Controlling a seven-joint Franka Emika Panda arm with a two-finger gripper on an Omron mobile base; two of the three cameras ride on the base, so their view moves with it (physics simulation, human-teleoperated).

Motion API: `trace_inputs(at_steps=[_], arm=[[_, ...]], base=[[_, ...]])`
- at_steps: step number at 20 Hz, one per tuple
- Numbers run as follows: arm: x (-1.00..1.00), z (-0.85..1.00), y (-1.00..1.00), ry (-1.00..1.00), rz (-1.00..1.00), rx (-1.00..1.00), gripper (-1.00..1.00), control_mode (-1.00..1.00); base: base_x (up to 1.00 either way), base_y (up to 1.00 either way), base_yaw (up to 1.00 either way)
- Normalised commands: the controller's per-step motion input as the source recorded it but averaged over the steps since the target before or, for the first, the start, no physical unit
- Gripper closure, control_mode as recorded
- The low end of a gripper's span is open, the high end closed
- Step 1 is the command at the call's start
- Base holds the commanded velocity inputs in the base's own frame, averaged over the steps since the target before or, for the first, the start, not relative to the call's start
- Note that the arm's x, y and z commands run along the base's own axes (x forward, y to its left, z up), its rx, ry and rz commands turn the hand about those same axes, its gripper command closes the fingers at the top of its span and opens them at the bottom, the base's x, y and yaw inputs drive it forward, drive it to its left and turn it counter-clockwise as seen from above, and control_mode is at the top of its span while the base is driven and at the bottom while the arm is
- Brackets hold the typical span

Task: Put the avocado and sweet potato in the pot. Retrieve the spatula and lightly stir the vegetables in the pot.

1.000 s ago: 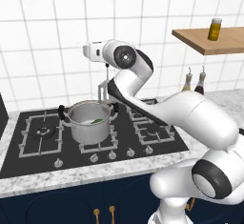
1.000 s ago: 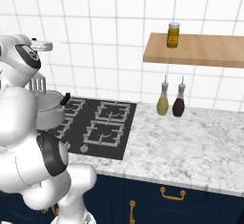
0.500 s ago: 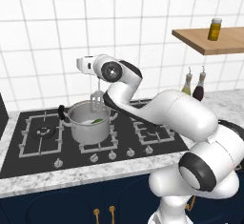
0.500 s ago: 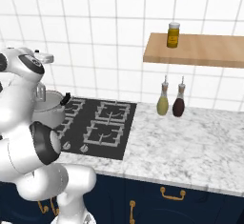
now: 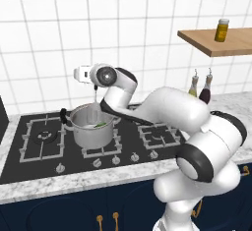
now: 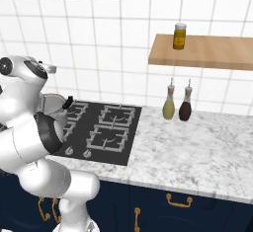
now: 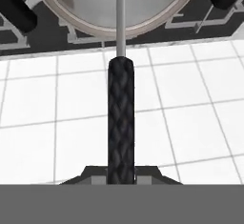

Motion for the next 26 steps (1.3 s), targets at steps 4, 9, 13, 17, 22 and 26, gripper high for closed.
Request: trace_inputs(at_steps=[4,9,13,17,22,26], arm=[[0.20,-0.21,0.11,0.32,0.00,-0.03,1.00,-1.00],[0.11,-0.30,0.11,0.21,0.00,-0.02,1.00,-1.00],[0.50,-0.16,-0.03,-0.03,0.00,0.00,1.00,-1.00],[0.50,-0.05,-0.02,-0.25,0.00,0.00,1.00,-1.00],[0.03,-0.75,0.00,-0.49,0.00,0.00,1.00,-1.00],[0.00,-0.89,0.00,-0.27,-0.07,0.01,1.00,-1.00]], base=[[0.00,0.00,0.00],[0.00,0.00,0.00],[0.00,0.00,0.00],[0.00,0.00,0.00],[0.00,0.00,0.00],[0.00,0.00,0.00]])
